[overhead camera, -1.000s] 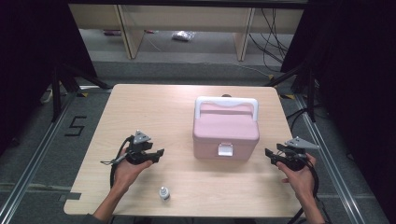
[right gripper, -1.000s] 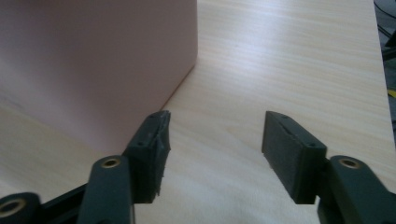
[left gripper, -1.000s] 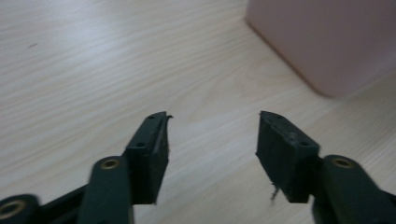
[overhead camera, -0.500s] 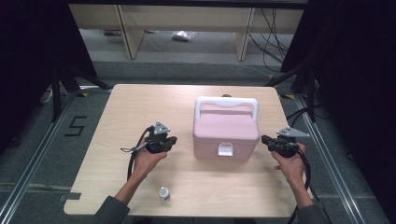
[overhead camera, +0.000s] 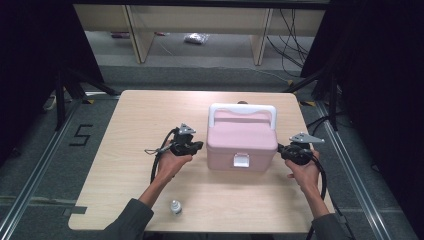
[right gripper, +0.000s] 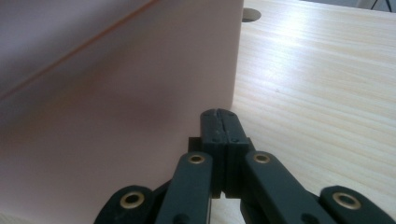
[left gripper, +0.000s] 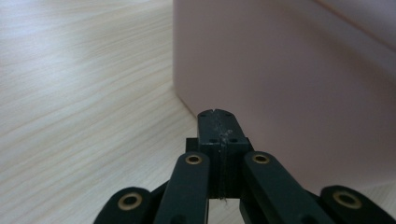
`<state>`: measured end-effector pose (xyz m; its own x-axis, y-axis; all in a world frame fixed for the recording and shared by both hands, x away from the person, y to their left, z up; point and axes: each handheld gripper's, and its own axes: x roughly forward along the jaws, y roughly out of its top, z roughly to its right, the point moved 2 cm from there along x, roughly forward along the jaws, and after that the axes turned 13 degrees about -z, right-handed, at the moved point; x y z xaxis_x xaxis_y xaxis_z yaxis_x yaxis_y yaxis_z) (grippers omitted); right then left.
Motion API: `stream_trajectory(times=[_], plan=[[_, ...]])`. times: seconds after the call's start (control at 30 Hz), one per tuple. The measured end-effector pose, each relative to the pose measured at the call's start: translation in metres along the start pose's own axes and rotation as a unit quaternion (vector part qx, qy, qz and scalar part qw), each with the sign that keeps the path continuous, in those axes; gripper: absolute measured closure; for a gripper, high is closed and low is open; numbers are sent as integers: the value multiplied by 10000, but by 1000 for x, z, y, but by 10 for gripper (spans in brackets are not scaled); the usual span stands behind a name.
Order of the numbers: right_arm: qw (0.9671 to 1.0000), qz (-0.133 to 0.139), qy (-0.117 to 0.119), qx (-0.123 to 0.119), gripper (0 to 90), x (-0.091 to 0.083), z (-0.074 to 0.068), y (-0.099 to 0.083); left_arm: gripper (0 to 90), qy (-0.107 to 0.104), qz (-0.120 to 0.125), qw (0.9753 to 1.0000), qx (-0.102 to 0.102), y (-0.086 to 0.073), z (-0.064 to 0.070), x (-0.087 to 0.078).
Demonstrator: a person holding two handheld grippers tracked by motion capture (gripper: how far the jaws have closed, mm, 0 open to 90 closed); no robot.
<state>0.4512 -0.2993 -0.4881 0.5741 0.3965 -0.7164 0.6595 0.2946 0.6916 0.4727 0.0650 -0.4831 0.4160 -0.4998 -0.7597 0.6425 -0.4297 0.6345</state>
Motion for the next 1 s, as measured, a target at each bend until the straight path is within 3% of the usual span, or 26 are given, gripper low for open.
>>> stream_trajectory(times=[0.03,0.07,0.13,0.17,0.2,0.27,0.33,0.37,0.4,0.47,0.53,0.57,0.63,0.87,1.0], plan=[[9999,13,-51,-131,900,-1,2,1,900,-15,-13,10000,56,0,0,1],[9999,-5,97,43,900,0,-2,1,900,-25,-41,10000,84,1,1,1],[9998,24,88,-153,900,1,-3,3,900,-83,28,9999,76,2,3,2],[9998,-78,187,33,900,1,-7,2,900,-133,53,9999,43,2,4,2],[9999,-12,72,-155,900,1,-6,3,900,-173,31,9998,12,1,5,2],[9997,-45,8,-233,900,1,-8,3,899,-79,15,10000,50,1,8,1],[9998,-121,56,-118,900,1,-12,3,899,-102,-1,9999,53,0,7,-1],[9997,-144,-9,-201,900,0,-11,3,899,-144,16,9999,55,-1,6,-1],[9999,-148,71,-37,900,1,-14,3,899,-121,14,9999,29,-2,6,-2],[9995,-87,25,-288,900,2,-14,4,899,-49,-29,10000,82,-3,5,-5],[9995,-95,3,-294,900,3,-18,5,899,21,4,10000,47,-6,4,-7],[9997,-102,95,-178,900,4,-22,5,899,20,-13,10000,63,-7,3,-9],[9994,-144,66,-318,900,4,-23,6,899,38,14,10000,40,-11,2,-11],[9990,-136,102,-404,900,8,-35,10,899,176,-49,9998,64,-18,-4,-20],[9986,-179,124,-485,900,9,-41,11,899,67,21,10000,47,-25,-7,-24]])
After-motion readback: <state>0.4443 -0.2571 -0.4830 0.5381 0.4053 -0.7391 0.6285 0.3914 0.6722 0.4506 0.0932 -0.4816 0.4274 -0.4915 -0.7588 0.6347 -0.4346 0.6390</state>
